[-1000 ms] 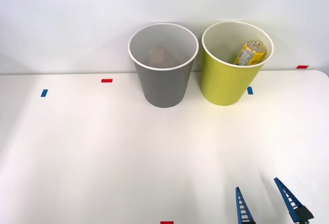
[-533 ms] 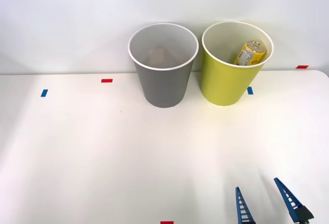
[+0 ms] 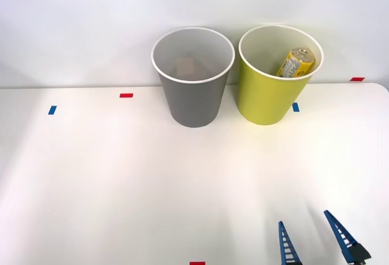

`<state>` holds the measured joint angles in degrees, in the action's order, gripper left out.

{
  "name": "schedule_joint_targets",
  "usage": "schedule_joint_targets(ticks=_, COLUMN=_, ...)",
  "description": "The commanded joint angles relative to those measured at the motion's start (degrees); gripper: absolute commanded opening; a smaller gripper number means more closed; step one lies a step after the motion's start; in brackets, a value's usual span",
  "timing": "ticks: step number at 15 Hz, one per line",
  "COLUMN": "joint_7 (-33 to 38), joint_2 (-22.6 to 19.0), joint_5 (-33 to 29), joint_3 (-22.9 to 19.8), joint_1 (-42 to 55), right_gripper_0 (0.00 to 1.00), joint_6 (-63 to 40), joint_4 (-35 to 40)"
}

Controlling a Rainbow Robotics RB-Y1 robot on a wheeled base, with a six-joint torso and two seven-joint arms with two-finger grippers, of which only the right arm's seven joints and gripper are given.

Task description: Put cans in the gray bin, plastic bottles in the light green bin

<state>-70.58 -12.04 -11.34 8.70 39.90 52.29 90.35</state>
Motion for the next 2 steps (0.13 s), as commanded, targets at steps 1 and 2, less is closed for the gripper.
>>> schedule_joint_targets(ticks=1, joint_7=0.0, joint_2=0.0, joint_5=0.0, joint_3=0.0, joint_1=0.0, right_gripper_0=1.00, joint_6=0.0, joint_4=0.0)
schedule_joint_targets(ticks=2, joint_7=0.0, joint_2=0.0, joint_5=0.0, joint_3=0.0, joint_1=0.0, right_gripper_0=1.00, joint_6=0.0, joint_4=0.0)
